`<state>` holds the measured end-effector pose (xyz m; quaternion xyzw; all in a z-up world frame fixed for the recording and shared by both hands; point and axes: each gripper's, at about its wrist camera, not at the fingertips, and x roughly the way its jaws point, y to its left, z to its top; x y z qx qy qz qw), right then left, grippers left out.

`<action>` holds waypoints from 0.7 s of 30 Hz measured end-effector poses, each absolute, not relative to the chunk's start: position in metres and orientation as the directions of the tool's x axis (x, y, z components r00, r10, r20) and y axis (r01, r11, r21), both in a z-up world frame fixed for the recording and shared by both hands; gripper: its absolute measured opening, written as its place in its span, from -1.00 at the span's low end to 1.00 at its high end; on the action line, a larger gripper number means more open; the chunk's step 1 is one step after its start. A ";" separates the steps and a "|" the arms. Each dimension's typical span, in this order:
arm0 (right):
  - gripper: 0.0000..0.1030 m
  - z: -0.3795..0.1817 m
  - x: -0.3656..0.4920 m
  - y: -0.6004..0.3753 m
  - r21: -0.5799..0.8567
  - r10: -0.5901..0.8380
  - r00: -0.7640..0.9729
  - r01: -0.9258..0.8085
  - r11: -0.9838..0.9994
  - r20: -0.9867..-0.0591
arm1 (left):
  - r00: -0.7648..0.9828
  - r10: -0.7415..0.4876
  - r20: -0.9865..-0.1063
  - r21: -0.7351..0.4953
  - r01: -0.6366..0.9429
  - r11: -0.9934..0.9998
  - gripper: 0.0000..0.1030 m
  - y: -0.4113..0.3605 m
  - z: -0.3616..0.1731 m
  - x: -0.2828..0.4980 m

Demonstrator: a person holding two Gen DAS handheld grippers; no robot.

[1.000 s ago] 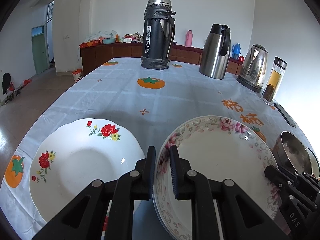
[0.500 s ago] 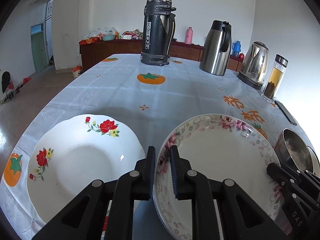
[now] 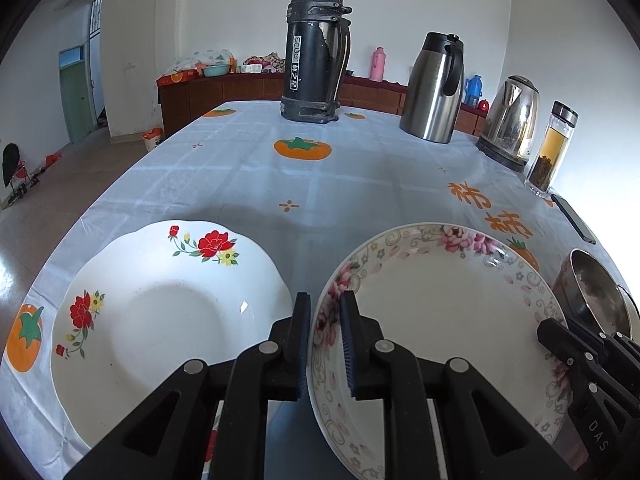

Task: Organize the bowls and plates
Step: 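Lower the pink-floral plate onto the blue-patterned plate with the left gripper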

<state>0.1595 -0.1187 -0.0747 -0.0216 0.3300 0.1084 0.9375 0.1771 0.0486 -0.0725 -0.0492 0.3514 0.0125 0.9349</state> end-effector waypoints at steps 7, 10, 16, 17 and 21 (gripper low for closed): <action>-0.72 -0.074 0.160 -0.117 0.028 0.187 0.759 -0.217 0.976 -0.624 | 0.749 -0.004 -0.663 -0.064 -0.051 0.997 -0.68 0.047 -0.075 0.176; -0.68 -0.075 0.159 -0.119 0.015 0.179 0.759 -0.217 0.976 -0.626 | 0.748 0.002 -0.664 -0.054 -0.050 0.997 -0.68 0.046 -0.075 0.177; -0.68 -0.074 0.159 -0.116 0.008 0.174 0.759 -0.217 0.976 -0.628 | 0.747 -0.001 -0.665 -0.056 -0.049 0.997 -0.68 0.046 -0.075 0.177; -0.68 -0.074 0.159 -0.117 0.008 0.173 0.759 -0.217 0.976 -0.628 | 0.747 -0.001 -0.665 -0.056 -0.049 0.997 -0.68 0.046 -0.075 0.177; -0.66 -0.073 0.159 -0.114 -0.005 0.163 0.760 -0.215 0.977 -0.630 | 0.746 -0.001 -0.666 -0.055 -0.049 0.997 -0.68 0.046 -0.076 0.177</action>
